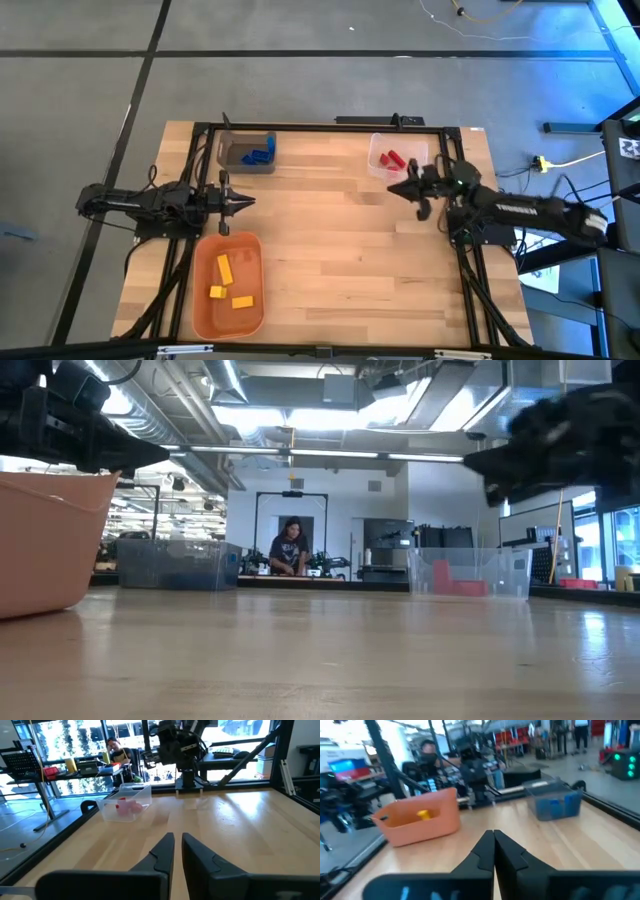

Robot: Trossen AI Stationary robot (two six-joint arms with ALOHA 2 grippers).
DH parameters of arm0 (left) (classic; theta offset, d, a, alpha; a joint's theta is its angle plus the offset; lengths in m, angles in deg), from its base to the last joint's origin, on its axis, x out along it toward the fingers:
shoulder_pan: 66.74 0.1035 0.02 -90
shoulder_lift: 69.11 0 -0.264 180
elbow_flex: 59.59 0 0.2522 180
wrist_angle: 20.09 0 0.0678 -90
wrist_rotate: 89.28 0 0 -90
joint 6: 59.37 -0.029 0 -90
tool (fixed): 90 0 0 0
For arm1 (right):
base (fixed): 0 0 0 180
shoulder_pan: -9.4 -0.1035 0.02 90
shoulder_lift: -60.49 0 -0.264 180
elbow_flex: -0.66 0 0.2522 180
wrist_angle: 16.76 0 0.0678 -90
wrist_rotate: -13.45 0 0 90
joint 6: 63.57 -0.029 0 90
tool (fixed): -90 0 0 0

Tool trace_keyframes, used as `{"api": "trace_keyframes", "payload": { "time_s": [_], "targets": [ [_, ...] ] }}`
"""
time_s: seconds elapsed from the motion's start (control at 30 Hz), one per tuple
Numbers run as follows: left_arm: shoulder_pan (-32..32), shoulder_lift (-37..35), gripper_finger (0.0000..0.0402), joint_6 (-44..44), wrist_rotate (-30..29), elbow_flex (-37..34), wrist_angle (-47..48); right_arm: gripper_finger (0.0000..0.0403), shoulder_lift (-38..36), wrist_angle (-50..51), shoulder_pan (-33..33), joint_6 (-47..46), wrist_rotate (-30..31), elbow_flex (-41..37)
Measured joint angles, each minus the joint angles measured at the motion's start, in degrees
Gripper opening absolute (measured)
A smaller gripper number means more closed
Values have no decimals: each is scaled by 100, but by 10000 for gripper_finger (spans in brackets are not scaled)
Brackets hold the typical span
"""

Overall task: Sort & place blocks by color
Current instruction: Return to Home Position

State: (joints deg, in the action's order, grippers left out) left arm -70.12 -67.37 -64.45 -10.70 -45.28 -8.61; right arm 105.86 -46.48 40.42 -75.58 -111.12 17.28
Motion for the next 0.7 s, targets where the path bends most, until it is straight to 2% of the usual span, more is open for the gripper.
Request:
{"api": "trace_keyframes", "payload": {
  "time_s": [0.03,0.1,0.23,0.33,0.5,0.57,0.7],
  "targets": [
    [0,0,28,-3,0,0,0,1,-320,9,-11,-120,-8,-187],
    [0,1,29,-3,-1,0,0,1,-946,782,-74,-268,-43,-217],
    [0,0,23,0,2,0,0,1,-2098,1763,-416,-222,368,-200],
    [0,0,18,0,2,0,-2,1,-2878,2259,-860,-477,1353,-239],
    [0,0,11,0,7,0,0,0,-3949,3825,-1954,-248,3238,-243],
    [0,0,9,0,7,0,0,0,-4306,4223,-2405,-109,3635,-243],
    [0,2,6,0,15,0,-8,0,-4531,4064,-3092,69,4238,-216]
  ]
}}
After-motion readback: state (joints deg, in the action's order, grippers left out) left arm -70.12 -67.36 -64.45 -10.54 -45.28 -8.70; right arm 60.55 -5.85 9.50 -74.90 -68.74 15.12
